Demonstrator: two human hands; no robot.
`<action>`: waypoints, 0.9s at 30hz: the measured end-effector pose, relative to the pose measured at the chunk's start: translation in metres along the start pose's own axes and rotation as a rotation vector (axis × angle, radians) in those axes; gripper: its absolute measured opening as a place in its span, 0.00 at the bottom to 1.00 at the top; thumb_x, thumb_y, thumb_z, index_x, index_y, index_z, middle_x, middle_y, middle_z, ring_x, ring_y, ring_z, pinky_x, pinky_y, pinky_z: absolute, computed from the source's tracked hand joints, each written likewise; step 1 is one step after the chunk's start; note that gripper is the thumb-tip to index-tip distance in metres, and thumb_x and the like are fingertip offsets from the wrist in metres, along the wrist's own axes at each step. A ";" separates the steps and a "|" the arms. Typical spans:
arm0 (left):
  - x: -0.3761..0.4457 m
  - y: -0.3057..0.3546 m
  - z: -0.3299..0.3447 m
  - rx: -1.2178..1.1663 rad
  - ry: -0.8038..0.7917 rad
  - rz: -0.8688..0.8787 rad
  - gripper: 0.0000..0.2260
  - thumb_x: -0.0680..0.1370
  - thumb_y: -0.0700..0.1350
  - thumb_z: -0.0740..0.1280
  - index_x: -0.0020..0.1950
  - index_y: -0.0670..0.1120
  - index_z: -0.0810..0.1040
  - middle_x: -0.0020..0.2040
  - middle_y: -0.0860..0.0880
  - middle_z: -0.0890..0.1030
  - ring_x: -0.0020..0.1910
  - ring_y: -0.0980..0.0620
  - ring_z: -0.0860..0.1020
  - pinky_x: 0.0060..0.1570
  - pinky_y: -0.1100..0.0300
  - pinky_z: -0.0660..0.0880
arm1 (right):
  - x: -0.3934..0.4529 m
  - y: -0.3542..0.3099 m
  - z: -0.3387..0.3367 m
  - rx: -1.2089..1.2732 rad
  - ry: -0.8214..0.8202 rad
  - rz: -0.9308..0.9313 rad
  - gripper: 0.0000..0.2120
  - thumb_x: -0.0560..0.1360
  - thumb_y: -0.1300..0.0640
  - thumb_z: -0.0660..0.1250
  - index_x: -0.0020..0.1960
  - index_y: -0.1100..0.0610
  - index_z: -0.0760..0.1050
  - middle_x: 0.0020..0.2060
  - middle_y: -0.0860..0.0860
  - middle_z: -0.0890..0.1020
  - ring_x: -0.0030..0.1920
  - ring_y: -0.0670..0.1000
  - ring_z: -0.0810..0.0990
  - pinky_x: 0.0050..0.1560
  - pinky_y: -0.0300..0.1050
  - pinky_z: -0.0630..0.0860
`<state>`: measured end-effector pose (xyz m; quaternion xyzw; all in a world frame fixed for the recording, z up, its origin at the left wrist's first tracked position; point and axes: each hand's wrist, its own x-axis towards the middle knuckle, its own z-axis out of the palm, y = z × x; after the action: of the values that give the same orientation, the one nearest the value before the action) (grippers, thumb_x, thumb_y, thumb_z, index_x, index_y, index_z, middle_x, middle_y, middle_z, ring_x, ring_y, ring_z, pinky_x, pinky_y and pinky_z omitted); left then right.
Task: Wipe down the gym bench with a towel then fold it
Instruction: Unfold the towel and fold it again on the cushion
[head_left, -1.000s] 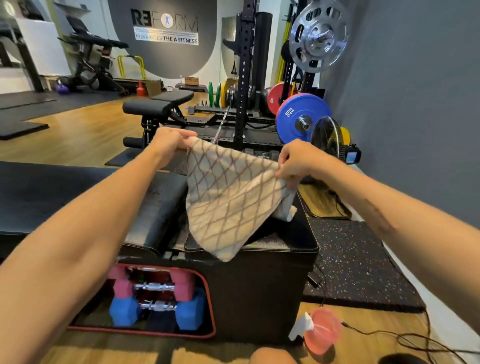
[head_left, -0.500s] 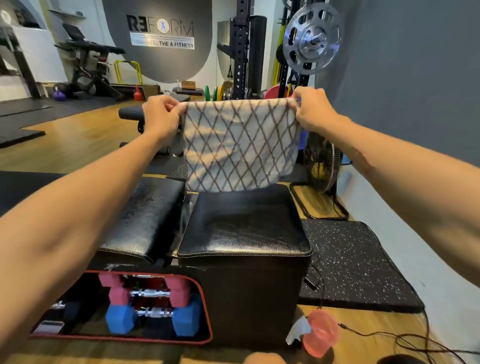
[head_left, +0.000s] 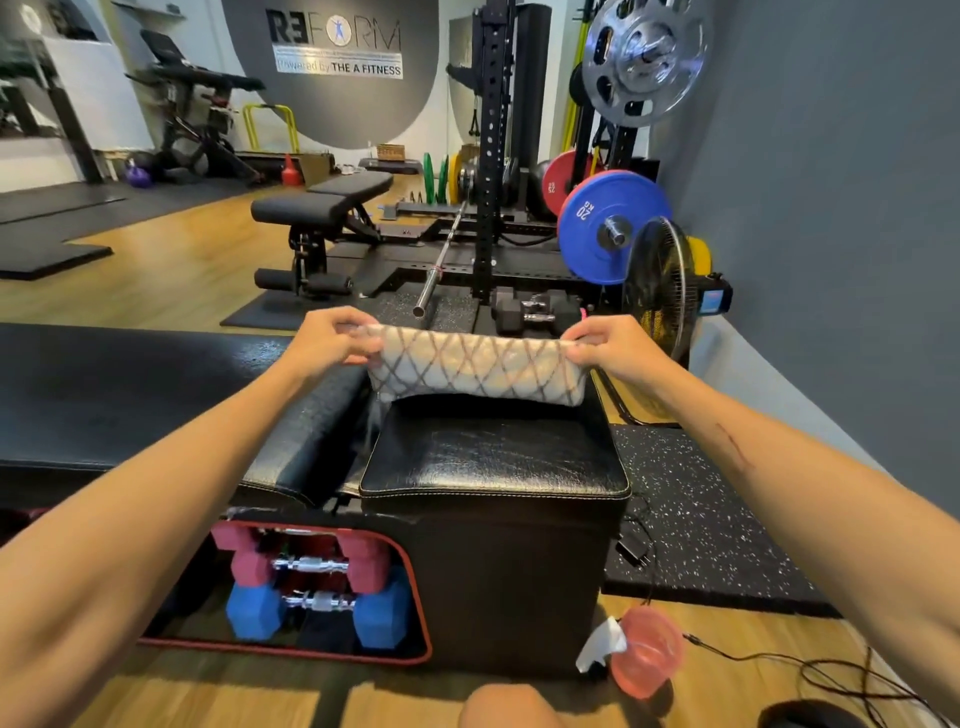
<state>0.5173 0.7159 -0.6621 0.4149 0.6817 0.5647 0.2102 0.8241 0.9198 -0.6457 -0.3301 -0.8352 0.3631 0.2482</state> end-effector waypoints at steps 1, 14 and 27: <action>-0.003 0.000 -0.004 0.031 -0.051 -0.020 0.10 0.70 0.28 0.71 0.46 0.41 0.80 0.41 0.43 0.82 0.39 0.52 0.82 0.41 0.61 0.81 | -0.003 0.001 0.000 0.050 -0.050 0.038 0.13 0.71 0.66 0.74 0.56 0.61 0.82 0.52 0.58 0.84 0.54 0.54 0.82 0.50 0.45 0.79; -0.028 -0.008 -0.027 0.268 -0.732 -0.187 0.11 0.63 0.42 0.78 0.37 0.42 0.77 0.32 0.47 0.76 0.32 0.53 0.72 0.35 0.62 0.68 | -0.030 0.009 -0.006 -0.261 -0.345 -0.097 0.06 0.76 0.58 0.73 0.50 0.49 0.82 0.41 0.47 0.84 0.39 0.47 0.82 0.41 0.40 0.76; -0.005 0.068 0.029 0.095 0.759 0.408 0.06 0.84 0.45 0.55 0.49 0.44 0.62 0.37 0.55 0.67 0.39 0.54 0.65 0.39 0.57 0.56 | 0.026 -0.069 -0.020 0.269 0.187 -0.054 0.12 0.69 0.64 0.78 0.51 0.65 0.80 0.49 0.60 0.84 0.50 0.57 0.85 0.48 0.51 0.84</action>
<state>0.5641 0.7307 -0.6069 0.3132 0.6398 0.6754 -0.1908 0.7941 0.9122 -0.5758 -0.3036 -0.7610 0.4323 0.3765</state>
